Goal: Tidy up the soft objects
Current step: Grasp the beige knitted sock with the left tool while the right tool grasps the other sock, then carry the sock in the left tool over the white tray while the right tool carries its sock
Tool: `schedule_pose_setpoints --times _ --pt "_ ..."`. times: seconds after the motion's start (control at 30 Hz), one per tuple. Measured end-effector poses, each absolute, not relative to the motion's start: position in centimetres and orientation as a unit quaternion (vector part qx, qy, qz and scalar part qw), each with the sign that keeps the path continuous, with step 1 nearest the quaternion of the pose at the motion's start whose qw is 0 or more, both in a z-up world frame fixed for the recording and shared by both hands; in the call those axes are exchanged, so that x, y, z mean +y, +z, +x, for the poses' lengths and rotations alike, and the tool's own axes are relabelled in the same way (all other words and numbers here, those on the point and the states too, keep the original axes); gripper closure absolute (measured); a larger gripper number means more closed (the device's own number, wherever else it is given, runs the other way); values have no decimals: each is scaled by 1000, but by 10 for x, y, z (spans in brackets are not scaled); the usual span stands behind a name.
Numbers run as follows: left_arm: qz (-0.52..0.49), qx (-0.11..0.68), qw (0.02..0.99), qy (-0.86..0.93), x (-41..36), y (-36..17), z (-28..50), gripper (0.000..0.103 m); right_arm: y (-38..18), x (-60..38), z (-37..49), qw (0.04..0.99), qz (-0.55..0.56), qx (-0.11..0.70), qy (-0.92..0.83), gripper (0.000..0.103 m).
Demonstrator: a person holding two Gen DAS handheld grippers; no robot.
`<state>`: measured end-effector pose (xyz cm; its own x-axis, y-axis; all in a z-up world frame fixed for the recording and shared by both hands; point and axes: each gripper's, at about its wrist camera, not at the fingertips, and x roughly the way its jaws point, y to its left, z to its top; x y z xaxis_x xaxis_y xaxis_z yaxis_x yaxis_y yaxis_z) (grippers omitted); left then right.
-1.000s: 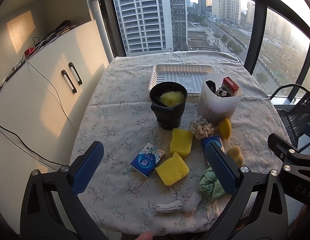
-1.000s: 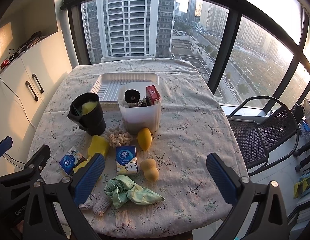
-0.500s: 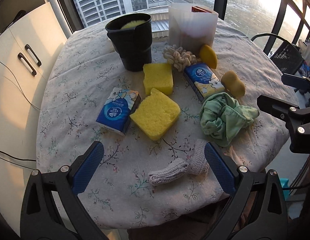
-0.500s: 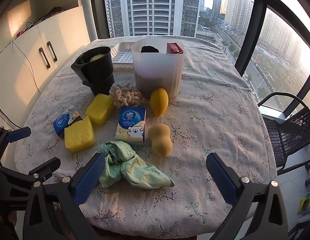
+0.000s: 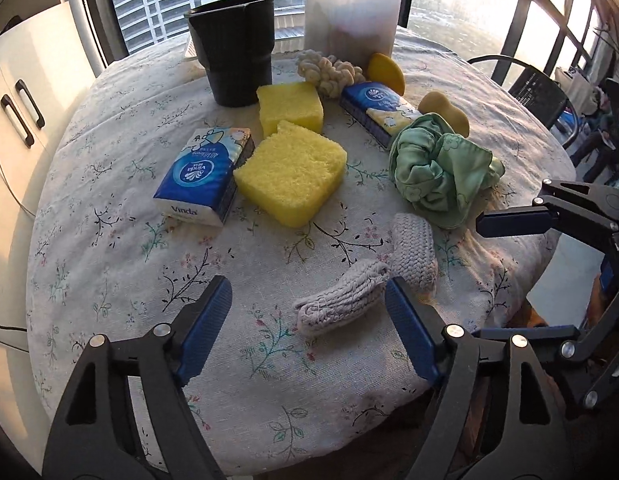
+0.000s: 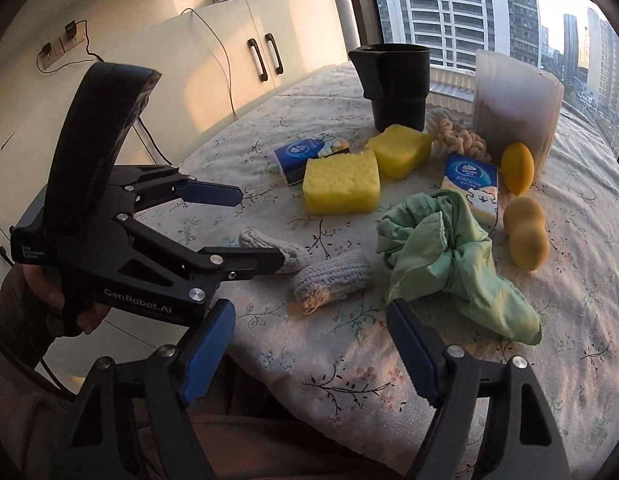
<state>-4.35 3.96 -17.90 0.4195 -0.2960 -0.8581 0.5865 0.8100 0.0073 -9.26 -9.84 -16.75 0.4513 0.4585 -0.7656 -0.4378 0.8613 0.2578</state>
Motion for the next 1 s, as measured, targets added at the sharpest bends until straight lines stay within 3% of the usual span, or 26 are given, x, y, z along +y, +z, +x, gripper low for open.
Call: schedule_pose_setpoints --times 0.1,0.33,0.37,0.47,0.53,0.63,0.73,1.0 --pt "174 456 822 -294 34 -182 -47 33 -179 -104 -85 846 36 461 264 33" --pt "203 406 831 -321 32 -188 -49 35 -183 -100 -73 853 29 452 258 33" --pt "196 402 832 -327 34 -190 -48 38 -183 -99 -71 855 25 451 256 33" --pt "162 408 825 -356 40 -188 -50 71 -183 -95 -65 857 17 448 256 35" --pt "171 400 829 -351 38 -188 -54 79 -183 -91 -63 860 11 443 253 40" --pt "158 396 836 -345 40 -188 -55 80 -184 -87 -59 865 -4 440 241 54" --pt "126 399 844 -337 46 -188 -53 80 -181 -86 -59 859 -3 445 255 60" --pt "84 392 862 -309 58 -170 -58 81 -152 -91 -87 875 -4 408 261 60"
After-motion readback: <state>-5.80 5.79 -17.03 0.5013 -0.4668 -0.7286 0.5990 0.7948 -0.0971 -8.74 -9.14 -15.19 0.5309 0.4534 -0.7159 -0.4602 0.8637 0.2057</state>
